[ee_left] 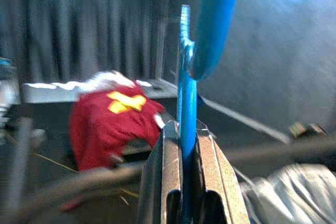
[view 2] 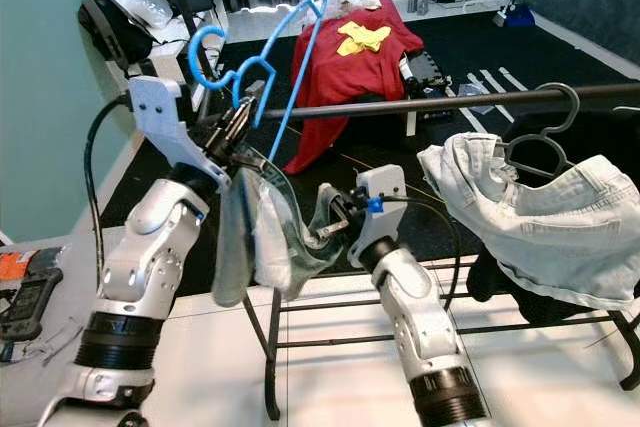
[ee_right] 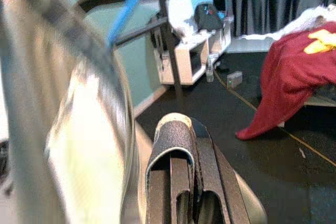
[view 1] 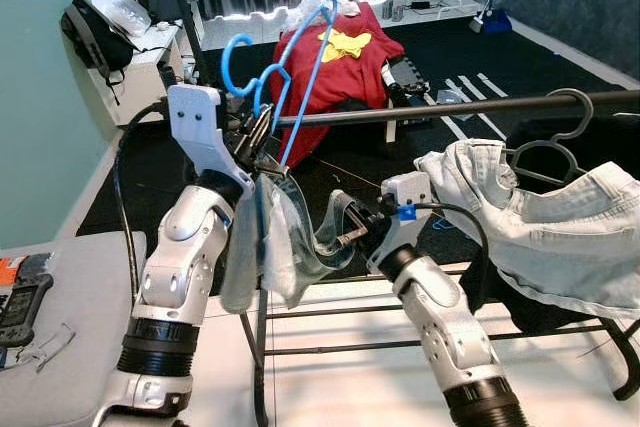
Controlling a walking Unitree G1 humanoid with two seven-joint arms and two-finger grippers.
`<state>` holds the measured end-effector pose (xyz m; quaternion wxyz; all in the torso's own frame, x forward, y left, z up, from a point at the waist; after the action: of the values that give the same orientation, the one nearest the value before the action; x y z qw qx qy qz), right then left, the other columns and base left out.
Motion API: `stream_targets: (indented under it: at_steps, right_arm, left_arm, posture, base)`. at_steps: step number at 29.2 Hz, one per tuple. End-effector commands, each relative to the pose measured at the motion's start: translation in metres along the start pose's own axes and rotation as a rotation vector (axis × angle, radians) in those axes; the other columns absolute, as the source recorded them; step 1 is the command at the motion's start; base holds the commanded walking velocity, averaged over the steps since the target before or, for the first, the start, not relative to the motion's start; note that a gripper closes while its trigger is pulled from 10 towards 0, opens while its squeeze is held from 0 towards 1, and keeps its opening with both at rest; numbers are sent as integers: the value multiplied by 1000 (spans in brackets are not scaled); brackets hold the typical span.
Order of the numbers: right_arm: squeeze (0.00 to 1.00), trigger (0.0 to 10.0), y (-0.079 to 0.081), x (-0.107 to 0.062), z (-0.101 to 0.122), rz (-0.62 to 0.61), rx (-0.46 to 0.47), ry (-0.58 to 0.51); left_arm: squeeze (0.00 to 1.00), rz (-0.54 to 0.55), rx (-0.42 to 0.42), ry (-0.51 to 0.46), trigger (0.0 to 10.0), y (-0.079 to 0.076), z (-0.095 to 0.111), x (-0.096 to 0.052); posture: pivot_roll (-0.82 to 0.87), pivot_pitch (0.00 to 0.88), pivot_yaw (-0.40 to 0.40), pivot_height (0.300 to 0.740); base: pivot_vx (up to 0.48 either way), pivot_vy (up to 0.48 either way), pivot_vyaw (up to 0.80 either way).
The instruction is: Hang hanger
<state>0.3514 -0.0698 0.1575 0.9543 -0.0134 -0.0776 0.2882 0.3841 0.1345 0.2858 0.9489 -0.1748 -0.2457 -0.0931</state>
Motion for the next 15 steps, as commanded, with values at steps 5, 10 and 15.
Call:
stream_targets:
  at_steps: [5,10,15]
  right_arm:
    - [0,0,27,-10,-16,170,-69,74]
    - [0,0,24,-18,-27,200,-82,121]
    - [0,0,18,-38,-53,229,-117,243]
  left_arm:
    - [0,56,-278,-66,0,7,13,3]
    - [0,-56,-638,-170,0,-9,35,-2]
    - [0,-180,-766,-241,0,-21,58,-3]
  posture:
    - [-92,54,55,740]
    - [-93,55,56,740]
    - [-100,55,54,740]
  base:
    - [0,0,0]
    - [0,0,0]
    - [0,0,0]
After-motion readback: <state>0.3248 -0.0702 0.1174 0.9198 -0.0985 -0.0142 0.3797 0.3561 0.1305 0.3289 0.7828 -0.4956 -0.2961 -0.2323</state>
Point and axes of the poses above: a point about 5 cm out from each wrist's last joint towards the gripper, its own x axis pointing out of the wrist towards the gripper, its own z axis along the axis of the wrist's last joint, y = z × x, the point moved 5 cm from there along x, pointing out of the wrist towards the gripper, and after that the axes turned 5 degrees about -x, right-handed, at the moved point
